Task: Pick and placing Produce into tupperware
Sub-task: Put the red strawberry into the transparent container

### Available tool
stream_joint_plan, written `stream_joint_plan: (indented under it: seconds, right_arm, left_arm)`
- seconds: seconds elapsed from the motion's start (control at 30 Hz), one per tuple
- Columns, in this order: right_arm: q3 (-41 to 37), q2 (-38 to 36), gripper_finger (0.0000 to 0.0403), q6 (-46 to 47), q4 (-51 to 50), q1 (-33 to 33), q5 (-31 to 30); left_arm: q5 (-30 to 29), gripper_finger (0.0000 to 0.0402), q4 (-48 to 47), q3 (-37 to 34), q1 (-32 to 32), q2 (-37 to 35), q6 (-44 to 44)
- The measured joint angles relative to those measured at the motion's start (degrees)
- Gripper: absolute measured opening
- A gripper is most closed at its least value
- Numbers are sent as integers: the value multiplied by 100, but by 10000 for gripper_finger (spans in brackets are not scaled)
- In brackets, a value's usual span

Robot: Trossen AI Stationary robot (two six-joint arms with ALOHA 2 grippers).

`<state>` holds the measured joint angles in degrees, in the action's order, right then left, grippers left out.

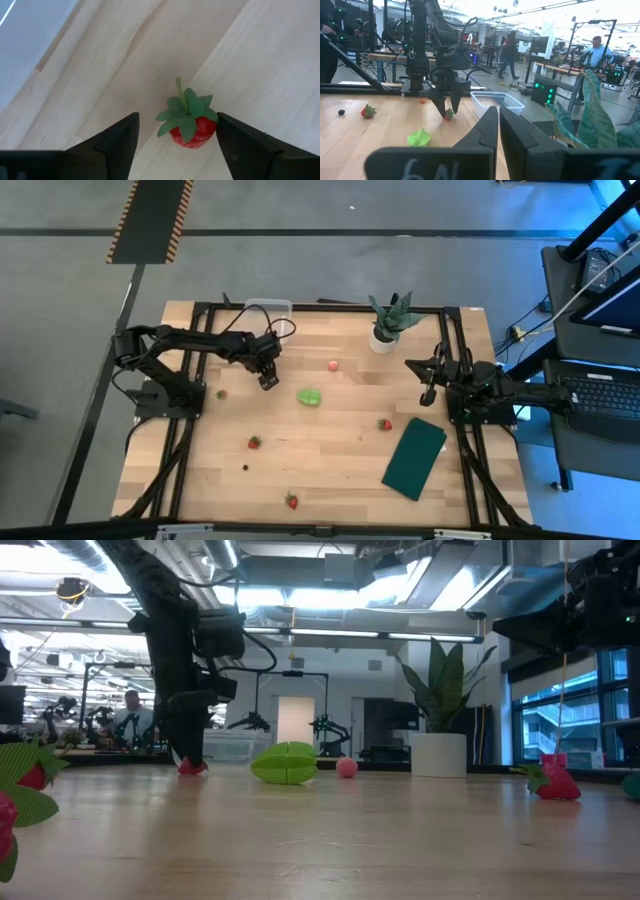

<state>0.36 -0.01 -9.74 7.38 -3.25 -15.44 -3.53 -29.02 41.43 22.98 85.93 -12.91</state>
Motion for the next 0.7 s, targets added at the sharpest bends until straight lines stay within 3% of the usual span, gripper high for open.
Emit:
stream_joint_plan:
  seconds: [0.7]
  right_arm:
    - [1,0,22,0,0,-1,0]
  left_arm:
    - [0,252,73,2,0,161,-5]
